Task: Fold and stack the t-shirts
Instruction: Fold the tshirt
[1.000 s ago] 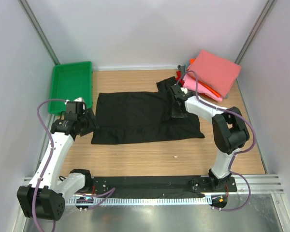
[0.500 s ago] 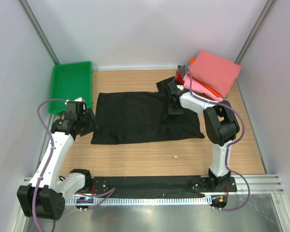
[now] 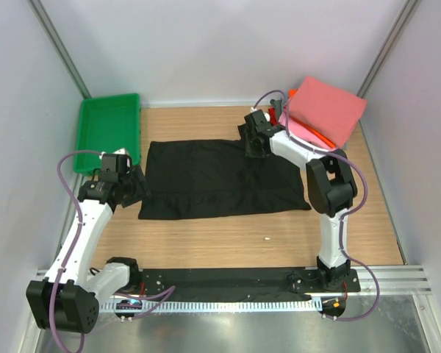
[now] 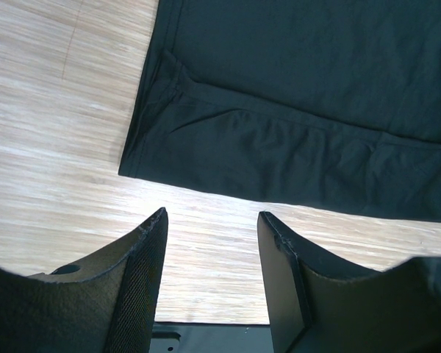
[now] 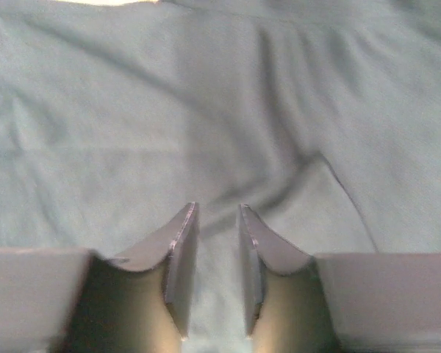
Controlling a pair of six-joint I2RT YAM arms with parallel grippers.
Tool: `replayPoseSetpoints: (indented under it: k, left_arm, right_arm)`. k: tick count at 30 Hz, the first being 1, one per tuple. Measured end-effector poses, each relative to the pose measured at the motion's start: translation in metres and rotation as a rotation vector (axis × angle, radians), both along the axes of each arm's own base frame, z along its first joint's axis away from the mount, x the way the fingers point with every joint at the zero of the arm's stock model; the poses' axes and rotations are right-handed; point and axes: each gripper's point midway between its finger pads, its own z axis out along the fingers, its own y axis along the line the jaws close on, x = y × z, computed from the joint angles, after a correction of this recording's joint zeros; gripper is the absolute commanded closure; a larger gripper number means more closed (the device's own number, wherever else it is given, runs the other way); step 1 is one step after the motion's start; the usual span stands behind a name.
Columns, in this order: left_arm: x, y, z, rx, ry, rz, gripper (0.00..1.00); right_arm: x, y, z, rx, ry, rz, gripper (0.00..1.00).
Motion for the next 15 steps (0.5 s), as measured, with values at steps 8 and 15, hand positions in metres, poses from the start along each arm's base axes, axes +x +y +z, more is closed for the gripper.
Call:
replayPoseSetpoints:
  k: [8, 15]
  left_arm:
    - [-0.001, 0.002, -0.008, 0.026, 0.033, 0.024, 0.43]
    - [-0.012, -0.007, -0.032, -0.024, 0.113, 0.132, 0.45]
  right_arm:
    - [-0.084, -0.064, 0.072, -0.009, -0.09, -0.126, 0.08]
    - [-0.166, -0.135, 0.063, 0.166, -0.064, -0.326, 0.0]
